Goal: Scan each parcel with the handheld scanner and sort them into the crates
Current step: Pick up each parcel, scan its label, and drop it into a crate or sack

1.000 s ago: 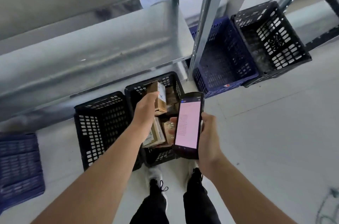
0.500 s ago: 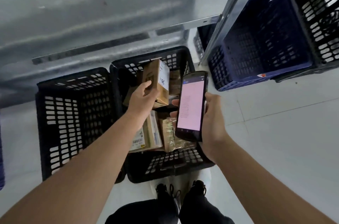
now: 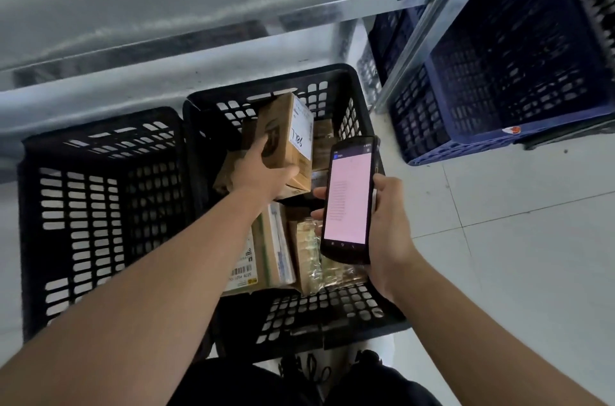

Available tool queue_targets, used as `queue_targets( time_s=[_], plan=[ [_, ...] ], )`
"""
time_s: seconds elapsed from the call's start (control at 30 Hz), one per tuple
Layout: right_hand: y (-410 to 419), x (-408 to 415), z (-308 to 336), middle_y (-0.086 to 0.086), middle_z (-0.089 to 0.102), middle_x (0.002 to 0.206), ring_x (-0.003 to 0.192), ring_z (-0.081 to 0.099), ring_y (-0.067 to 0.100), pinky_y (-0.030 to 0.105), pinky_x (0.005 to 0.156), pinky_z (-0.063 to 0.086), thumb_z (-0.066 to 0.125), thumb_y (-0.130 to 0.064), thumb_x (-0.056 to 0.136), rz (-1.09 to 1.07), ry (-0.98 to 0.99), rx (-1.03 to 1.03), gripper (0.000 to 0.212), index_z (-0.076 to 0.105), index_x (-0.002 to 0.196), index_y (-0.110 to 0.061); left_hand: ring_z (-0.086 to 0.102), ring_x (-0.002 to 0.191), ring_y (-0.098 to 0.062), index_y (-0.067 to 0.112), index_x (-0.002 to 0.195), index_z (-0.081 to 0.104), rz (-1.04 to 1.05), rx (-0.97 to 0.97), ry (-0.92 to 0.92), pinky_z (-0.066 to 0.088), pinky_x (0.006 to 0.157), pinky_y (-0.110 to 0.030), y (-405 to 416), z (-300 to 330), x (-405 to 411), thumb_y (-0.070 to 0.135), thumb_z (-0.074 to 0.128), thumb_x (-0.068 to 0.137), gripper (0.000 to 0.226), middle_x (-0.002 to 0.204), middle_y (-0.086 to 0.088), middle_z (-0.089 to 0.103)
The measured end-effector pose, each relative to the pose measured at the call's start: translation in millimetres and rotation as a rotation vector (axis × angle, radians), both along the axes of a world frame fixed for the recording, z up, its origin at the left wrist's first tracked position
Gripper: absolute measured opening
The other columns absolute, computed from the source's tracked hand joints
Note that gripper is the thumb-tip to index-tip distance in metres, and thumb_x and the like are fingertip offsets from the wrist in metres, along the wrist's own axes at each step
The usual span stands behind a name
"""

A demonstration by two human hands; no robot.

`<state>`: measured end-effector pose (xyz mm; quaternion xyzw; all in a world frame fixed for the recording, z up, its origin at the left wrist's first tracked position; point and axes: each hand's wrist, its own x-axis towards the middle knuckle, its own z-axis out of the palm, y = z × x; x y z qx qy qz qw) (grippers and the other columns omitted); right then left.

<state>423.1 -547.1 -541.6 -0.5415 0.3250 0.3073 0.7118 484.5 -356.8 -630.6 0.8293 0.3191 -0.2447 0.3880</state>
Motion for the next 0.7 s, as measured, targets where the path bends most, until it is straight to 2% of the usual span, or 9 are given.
queue_targets(
  time_s=[0.07, 0.13, 0.2, 0.33, 0.43, 0.47, 0.53, 0.63, 0.7],
  plan=[
    [-1, -6, 17, 0.013, 0.079, 0.115, 0.088, 0.073, 0.027, 0.036, 0.076, 0.058, 0.024, -0.052, 0.108, -0.016, 0.007, 0.006, 0.062, 0.07, 0.129, -0.016, 0.06, 0.128, -0.022, 0.05, 0.159, 0.033, 0.05, -0.094, -0.056, 0.054, 0.101, -0.038, 1, 17, -2, 0.04, 0.082, 0.078, 0.095, 0.15, 0.003, 0.053],
    [-2, -12, 39, 0.01, 0.08, 0.115, 0.092, 0.072, 0.03, 0.04, 0.082, 0.057, 0.023, -0.05, 0.108, -0.035, 0.006, -0.015, 0.061, 0.07, 0.128, -0.017, 0.063, 0.123, -0.025, 0.061, 0.152, 0.033, 0.062, -0.153, -0.102, 0.062, 0.094, -0.044, 3, 36, -6, 0.047, 0.08, 0.073, 0.093, 0.147, 0.0, 0.051],
    [-5, -20, 68, 0.013, 0.08, 0.113, 0.09, 0.071, 0.03, 0.039, 0.081, 0.057, 0.023, -0.05, 0.107, -0.046, 0.012, -0.016, 0.064, 0.072, 0.125, -0.014, 0.066, 0.12, -0.026, 0.066, 0.149, 0.034, 0.091, -0.225, -0.118, 0.064, 0.091, -0.049, 5, 60, -15, 0.05, 0.081, 0.072, 0.092, 0.143, -0.001, 0.053],
    [-5, -40, 141, 0.021, 0.077, 0.114, 0.087, 0.073, 0.029, 0.039, 0.079, 0.059, 0.022, -0.051, 0.109, -0.052, 0.029, 0.003, 0.067, 0.072, 0.125, -0.009, 0.072, 0.113, -0.02, 0.041, 0.161, 0.038, 0.107, -0.441, -0.169, 0.066, 0.081, -0.033, 5, 147, -34, 0.018, 0.078, 0.093, 0.081, 0.134, 0.001, 0.066],
    [-6, -52, 212, 0.02, 0.077, 0.114, 0.088, 0.071, 0.031, 0.043, 0.081, 0.06, 0.023, -0.046, 0.108, -0.055, -0.011, 0.039, 0.064, 0.071, 0.128, -0.008, 0.075, 0.1, -0.006, 0.037, 0.158, 0.039, 0.034, -0.489, -0.26, 0.062, 0.086, -0.028, 8, 221, -46, 0.008, 0.066, 0.101, 0.069, 0.123, 0.01, 0.067],
    [-7, -55, 238, 0.02, 0.078, 0.114, 0.089, 0.069, 0.032, 0.046, 0.084, 0.059, 0.024, -0.044, 0.108, -0.058, -0.036, 0.054, 0.063, 0.072, 0.126, -0.008, 0.075, 0.103, -0.006, 0.039, 0.156, 0.042, 0.008, -0.507, -0.275, 0.063, 0.089, -0.031, 10, 247, -50, 0.009, 0.064, 0.103, 0.065, 0.125, 0.008, 0.069],
    [-10, -63, 290, 0.023, 0.076, 0.114, 0.089, 0.067, 0.034, 0.046, 0.084, 0.057, 0.023, -0.042, 0.108, -0.063, -0.075, 0.081, 0.063, 0.075, 0.117, -0.007, 0.074, 0.113, -0.012, 0.038, 0.157, 0.045, -0.052, -0.561, -0.291, 0.065, 0.083, -0.031, 11, 300, -62, 0.014, 0.061, 0.106, 0.058, 0.133, 0.002, 0.071],
    [-14, -76, 367, 0.03, 0.072, 0.106, 0.081, 0.065, 0.032, 0.035, 0.067, 0.055, 0.022, -0.045, 0.106, -0.046, -0.12, 0.165, 0.069, 0.072, 0.119, 0.0, 0.076, 0.104, -0.006, 0.04, 0.156, 0.046, -0.07, -0.564, -0.318, 0.063, 0.07, -0.022, 9, 379, -86, 0.019, 0.056, 0.109, 0.052, 0.128, 0.007, 0.072],
    [-17, -85, 414, 0.025, 0.068, 0.102, 0.076, 0.064, 0.029, 0.031, 0.062, 0.051, 0.023, -0.046, 0.105, -0.052, -0.165, 0.225, 0.067, 0.068, 0.12, 0.001, 0.075, 0.108, -0.008, 0.047, 0.147, 0.053, -0.063, -0.57, -0.349, 0.061, 0.069, -0.018, 5, 427, -105, 0.027, 0.056, 0.109, 0.044, 0.134, 0.004, 0.069]
  ],
)
